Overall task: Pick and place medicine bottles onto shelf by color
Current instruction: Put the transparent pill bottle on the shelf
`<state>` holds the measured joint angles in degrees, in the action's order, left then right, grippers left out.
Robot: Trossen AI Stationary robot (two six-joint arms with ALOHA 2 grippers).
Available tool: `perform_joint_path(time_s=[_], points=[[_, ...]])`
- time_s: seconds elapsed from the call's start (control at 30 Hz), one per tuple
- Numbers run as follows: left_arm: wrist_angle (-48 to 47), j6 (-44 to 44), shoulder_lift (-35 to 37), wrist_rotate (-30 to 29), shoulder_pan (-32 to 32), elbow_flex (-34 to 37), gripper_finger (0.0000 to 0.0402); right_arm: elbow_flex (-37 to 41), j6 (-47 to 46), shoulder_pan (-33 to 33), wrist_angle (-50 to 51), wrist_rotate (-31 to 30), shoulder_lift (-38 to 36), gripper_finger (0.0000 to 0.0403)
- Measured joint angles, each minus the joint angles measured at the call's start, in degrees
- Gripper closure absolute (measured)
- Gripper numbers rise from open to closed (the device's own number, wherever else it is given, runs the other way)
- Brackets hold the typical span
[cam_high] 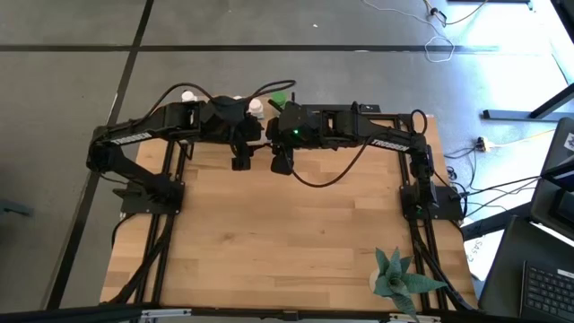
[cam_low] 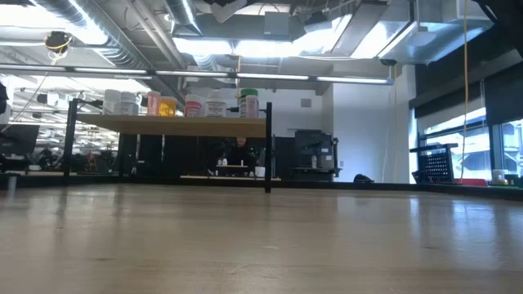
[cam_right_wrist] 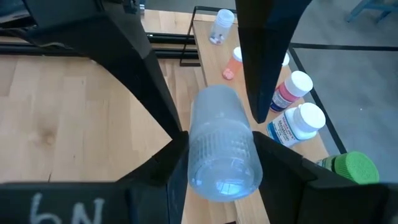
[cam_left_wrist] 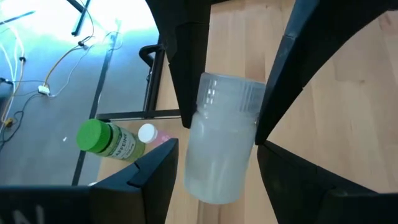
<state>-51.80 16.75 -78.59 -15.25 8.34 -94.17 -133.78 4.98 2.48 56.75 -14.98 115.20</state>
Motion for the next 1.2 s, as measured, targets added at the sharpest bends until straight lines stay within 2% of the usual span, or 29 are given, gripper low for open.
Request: perform_joint_path(time_s=[0.37,0.83,1.07,1.2], points=[[-0.01,-0.02,0.02,-0.33,-0.48,0.00,0.0191,0.00,-0.16,0.00,0.02,0.02,0.00,0.0247],[-0.16,0.68,0.02,-0.42,-0.50,0.00,0.0268,0.00,-0.01,0.00,0.13,0.20,0.00,0.0246],[-0.22,0.29,0.11,-0.22,-0.52,0.00,0.0273,0.00,-1.04,0.08,-0.02,2.08,-0.01,0.0243],[-0.50,0.15,0.11,-0.21,-0.52,0.00,0.0273,0.00,-1.47,0.50,-0.08,3.46,-0.02,0.0225]])
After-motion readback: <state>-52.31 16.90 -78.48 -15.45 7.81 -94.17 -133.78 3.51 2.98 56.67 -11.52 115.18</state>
